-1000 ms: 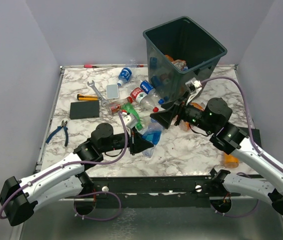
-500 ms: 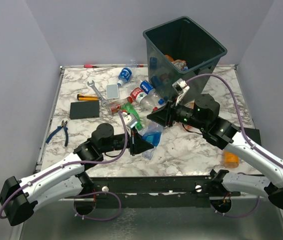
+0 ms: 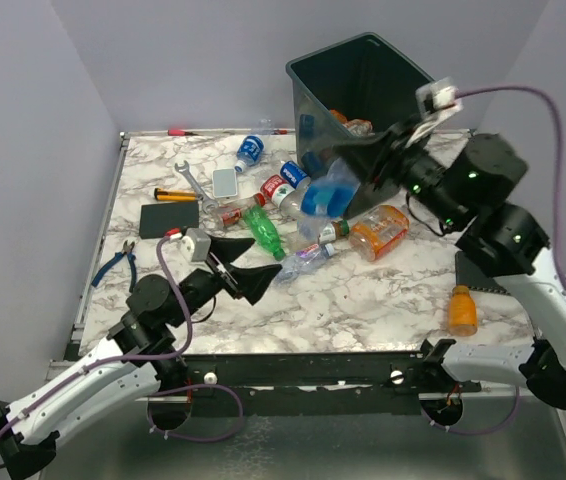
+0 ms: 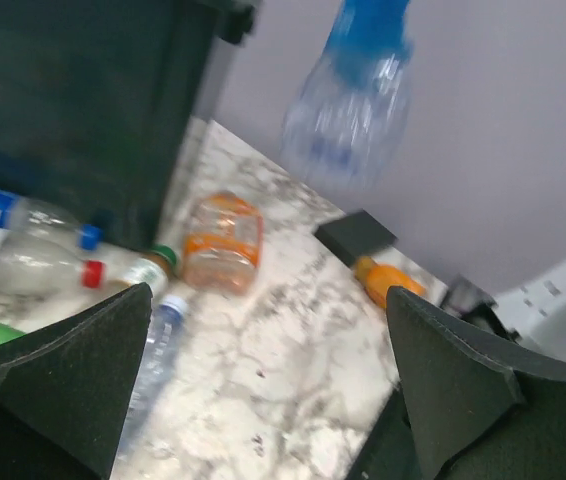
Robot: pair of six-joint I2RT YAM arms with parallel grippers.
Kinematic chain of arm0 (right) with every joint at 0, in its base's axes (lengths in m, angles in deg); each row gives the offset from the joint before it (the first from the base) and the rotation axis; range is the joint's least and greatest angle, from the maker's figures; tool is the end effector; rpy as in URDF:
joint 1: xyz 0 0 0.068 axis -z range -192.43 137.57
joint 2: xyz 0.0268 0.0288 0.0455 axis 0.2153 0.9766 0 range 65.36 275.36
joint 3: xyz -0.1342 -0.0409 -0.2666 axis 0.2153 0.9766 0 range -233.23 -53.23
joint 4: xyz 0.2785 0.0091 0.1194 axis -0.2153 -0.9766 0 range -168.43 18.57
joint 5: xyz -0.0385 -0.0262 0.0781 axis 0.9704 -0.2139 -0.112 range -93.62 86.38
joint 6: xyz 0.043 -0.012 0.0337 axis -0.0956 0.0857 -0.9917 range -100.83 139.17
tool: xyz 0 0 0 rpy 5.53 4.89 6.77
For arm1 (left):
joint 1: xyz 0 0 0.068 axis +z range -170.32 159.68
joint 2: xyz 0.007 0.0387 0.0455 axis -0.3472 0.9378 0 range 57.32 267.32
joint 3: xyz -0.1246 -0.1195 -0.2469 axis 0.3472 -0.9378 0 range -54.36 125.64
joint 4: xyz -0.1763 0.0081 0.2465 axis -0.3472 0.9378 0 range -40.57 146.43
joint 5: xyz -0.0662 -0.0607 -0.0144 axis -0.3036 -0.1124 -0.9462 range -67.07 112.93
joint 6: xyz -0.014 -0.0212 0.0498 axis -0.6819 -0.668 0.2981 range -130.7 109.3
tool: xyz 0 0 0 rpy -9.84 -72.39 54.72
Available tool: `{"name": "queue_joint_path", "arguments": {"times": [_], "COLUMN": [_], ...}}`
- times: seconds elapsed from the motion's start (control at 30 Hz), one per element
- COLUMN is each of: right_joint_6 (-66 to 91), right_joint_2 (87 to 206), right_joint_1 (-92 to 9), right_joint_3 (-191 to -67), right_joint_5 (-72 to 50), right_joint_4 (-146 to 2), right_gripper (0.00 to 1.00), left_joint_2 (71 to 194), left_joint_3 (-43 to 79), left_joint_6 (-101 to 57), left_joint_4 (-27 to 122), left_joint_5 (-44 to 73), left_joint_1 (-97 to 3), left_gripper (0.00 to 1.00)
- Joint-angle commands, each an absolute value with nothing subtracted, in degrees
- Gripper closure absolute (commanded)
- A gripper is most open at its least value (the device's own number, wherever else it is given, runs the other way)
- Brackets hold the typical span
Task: Put the plastic bottles in the bin
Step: Place the plastic bottle in the trash bin.
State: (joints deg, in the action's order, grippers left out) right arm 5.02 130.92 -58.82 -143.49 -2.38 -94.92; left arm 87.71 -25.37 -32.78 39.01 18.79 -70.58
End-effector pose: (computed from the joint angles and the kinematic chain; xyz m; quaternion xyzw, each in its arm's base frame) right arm 0.1721 0.1795 0.5582 -0.1868 0.6742 0.3536 0.6209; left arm 0.1055 -0.1314 0.3324 0.1846 0.6227 -0.4675 0.5997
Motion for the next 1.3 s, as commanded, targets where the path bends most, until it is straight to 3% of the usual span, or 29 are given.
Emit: {"name": "queue_joint_path", "arguments": {"times": [0.0,0.17,0.27,0.33,0.6,0.77,0.97,1.0,1.03,1.13,1.17,1.27], "right_joint_6": [14.8,34.1,50.4,52.2,46.7,41.6,26.9,25.1,23.4,19.7,18.5,15.5], "right_joint_2": [134.4,141.7,147.5,152.3,168.8,170.6,170.1,169.7,169.2,168.9,169.1,168.7], "right_joint_1": [-58.7,-57.9,-54.7,-50.3,-35.2,-32.1,-30.3,-30.3,-30.3,-30.3,-30.2,-30.3], "right_joint_3": [-156.1,-159.7,-157.6,-159.1,-167.6,-163.0,-160.5,-160.1,-159.9,-161.8,-163.2,-165.5], "right_joint_5": [20.4,38.9,43.0,43.0,47.0,47.4,43.6,42.0,40.3,35.7,34.9,32.9], "right_joint_4": [-92.8,-66.4,-43.1,-36.3,-38.1,-43.8,-62.3,-64.0,-65.8,-71.0,-74.2,-77.1], "right_gripper": [1.00,1.00,1.00,1.00,1.00,1.00,1.00,0.97,0.88,0.44,0.35,0.23], "left_joint_2": [81.4,76.5,75.4,75.0,72.9,71.3,72.1,72.2,72.3,73.0,73.4,74.3], "left_joint_3": [-30.0,-33.9,-34.1,-34.1,-33.2,-33.5,-33.2,-33.3,-33.3,-33.2,-33.1,-32.9], "left_joint_6": [-26.2,-25.5,-25.1,-25.2,-25.9,-25.7,-25.5,-25.5,-25.5,-25.6,-25.6,-25.5], "left_joint_4": [38.1,36.1,36.2,36.7,40.4,40.7,40.9,40.9,40.9,40.9,40.8,40.9], "left_joint_5": [36.4,41.9,43.1,44.0,48.7,51.1,50.7,50.5,50.4,50.2,50.1,49.6], "left_joint_1": [-70.5,-70.5,-70.5,-70.5,-70.5,-70.5,-70.5,-70.5,-70.5,-70.5,-70.6,-70.5], "left_gripper": [0.01,0.01,0.01,0.01,0.01,0.01,0.01,0.01,0.01,0.01,0.01,0.01]}}
